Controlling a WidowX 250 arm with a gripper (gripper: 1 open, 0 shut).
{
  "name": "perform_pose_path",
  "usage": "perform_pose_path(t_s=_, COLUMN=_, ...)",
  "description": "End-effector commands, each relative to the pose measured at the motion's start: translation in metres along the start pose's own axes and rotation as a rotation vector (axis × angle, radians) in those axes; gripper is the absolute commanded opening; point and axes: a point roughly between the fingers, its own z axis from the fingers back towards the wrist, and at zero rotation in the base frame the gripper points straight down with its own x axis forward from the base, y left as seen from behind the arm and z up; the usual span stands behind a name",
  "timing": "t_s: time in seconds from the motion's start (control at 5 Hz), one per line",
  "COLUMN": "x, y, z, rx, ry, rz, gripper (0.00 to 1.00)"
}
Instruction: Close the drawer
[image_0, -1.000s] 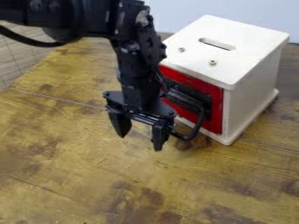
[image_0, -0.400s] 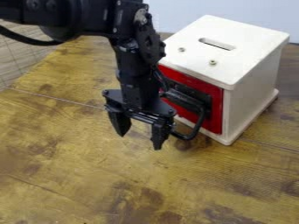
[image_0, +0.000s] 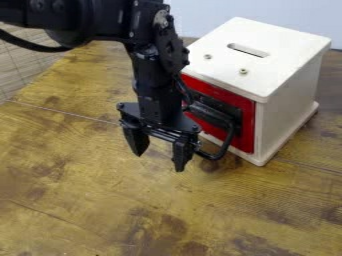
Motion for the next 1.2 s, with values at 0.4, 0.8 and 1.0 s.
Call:
perform_pose_path(t_s=0.4, x=0.0144, y=0.0048, z=0.0437, rx=-0.001, ry=-0.124, rz=0.008, gripper=1.00)
perform_pose_path(t_s=0.8, x=0.0140, y=0.0053, z=0.0442, rx=0.001, ry=-0.132, rz=0.011, gripper=1.00)
perform_pose_path(t_s=1.0, x=0.0126, y=0.0056, z=0.0444, rx=0.002, ry=-0.136, rz=0.014, gripper=1.00)
